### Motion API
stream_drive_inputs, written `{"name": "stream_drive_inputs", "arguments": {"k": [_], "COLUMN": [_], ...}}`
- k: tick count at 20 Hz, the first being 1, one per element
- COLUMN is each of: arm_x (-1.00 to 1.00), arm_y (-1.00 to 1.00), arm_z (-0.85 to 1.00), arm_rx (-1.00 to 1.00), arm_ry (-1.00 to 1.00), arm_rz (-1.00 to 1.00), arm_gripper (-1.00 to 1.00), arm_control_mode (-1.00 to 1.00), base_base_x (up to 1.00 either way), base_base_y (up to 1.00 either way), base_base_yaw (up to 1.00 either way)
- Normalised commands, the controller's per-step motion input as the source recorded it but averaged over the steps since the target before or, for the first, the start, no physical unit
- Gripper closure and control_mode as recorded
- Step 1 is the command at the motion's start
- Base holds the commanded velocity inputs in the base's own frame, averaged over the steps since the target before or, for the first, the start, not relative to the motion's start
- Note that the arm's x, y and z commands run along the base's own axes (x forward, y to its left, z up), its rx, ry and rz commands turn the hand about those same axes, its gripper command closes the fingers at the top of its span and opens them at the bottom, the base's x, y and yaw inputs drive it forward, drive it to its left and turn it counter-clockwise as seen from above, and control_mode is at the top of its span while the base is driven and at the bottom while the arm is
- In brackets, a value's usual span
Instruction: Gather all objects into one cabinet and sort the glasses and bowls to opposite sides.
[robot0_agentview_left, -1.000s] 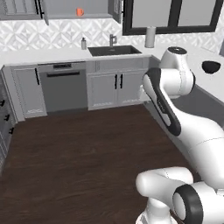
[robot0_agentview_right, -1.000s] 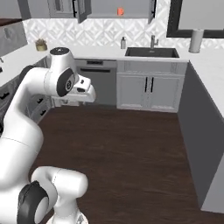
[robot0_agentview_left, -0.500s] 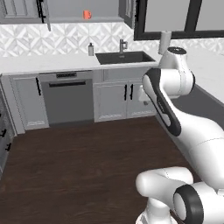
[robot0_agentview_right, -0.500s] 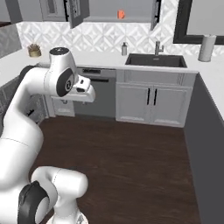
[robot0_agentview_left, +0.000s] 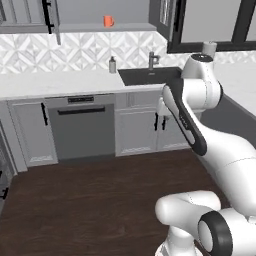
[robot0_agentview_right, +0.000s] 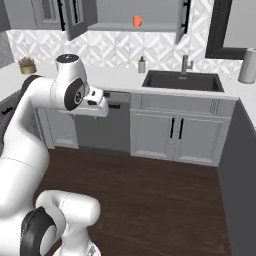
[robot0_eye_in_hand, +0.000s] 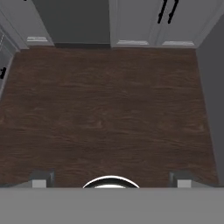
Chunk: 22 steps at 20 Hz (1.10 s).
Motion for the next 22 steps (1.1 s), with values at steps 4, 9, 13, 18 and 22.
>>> {"name": "stream_drive_inputs", "arguments": {"k": [4, 9, 13, 18, 22], "arm_x": [0.00, 0.00, 0.00, 0.00, 0.00], "arm_y": [0.00, 0.00, 0.00, 0.00, 0.00], "arm_z": [0.00, 0.00, 0.00, 0.00, 0.00], "arm_rx": [0.00, 0.00, 0.00, 0.00, 0.00], "arm_ry": [0.00, 0.00, 0.00, 0.00, 0.00], "arm_rz": [0.00, 0.00, 0.00, 0.00, 0.00], "arm_gripper": [-1.00, -1.00, -1.00, -1.00, -1.00], "arm_control_mode": [1.00, 1.00, 1.00, 1.00, 1.00], "base_base_x": [1.00, 1.00, 1.00, 1.00, 1.00], "base_base_y": [-0.06, -0.19, -0.15, -0.12, -0.19], "base_base_yaw": [0.08, 0.01, 0.03, 0.00, 0.00]}}
